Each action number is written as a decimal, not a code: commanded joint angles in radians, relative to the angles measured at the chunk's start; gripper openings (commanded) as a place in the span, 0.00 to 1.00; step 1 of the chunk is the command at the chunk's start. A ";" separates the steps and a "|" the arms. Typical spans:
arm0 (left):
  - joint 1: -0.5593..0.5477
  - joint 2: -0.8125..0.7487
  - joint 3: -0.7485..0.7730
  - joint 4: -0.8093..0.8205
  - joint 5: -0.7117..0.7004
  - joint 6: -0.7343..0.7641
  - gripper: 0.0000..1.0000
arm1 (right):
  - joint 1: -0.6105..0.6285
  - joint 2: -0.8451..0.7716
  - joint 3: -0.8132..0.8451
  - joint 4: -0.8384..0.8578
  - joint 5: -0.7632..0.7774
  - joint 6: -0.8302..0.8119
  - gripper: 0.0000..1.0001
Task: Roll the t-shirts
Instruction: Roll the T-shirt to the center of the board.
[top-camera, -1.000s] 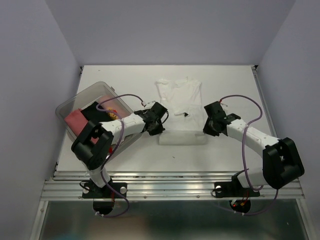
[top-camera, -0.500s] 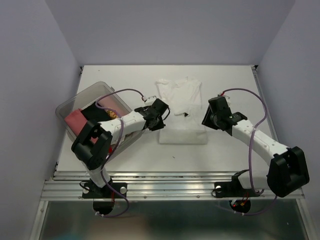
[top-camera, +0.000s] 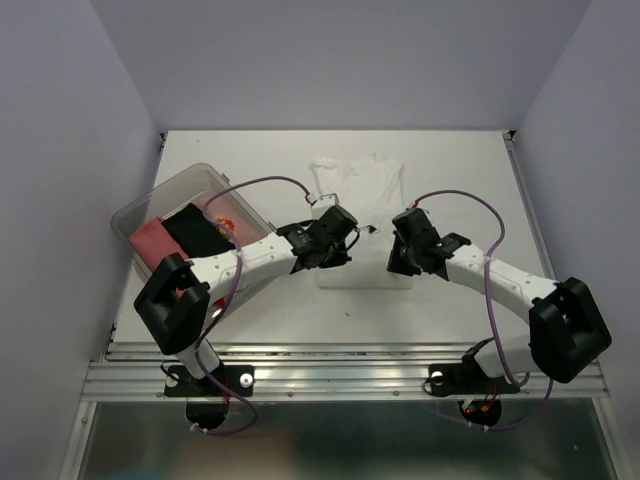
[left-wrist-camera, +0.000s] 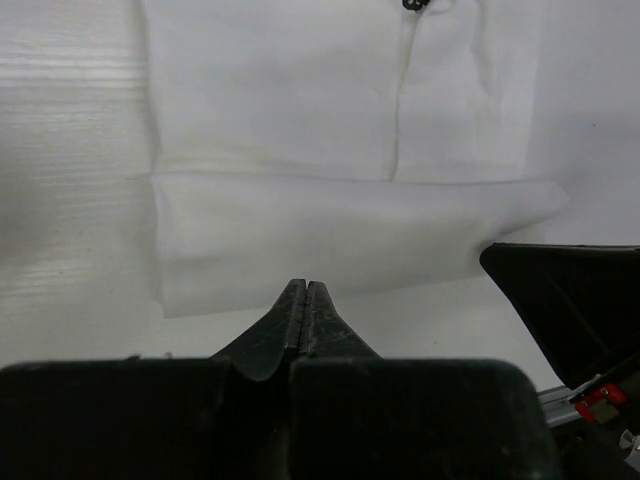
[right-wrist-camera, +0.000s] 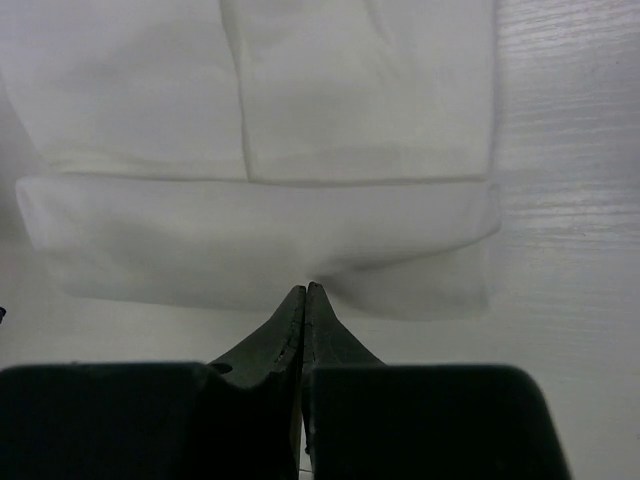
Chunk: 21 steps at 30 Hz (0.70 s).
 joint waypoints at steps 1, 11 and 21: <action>-0.007 0.043 -0.009 0.059 0.026 -0.013 0.00 | 0.002 0.045 0.005 0.053 0.052 0.018 0.01; 0.048 0.189 0.005 0.123 -0.009 0.072 0.00 | 0.002 0.247 0.073 0.095 0.218 -0.040 0.01; 0.048 0.107 0.028 0.077 -0.046 0.101 0.00 | 0.002 0.091 0.044 0.063 0.224 -0.040 0.01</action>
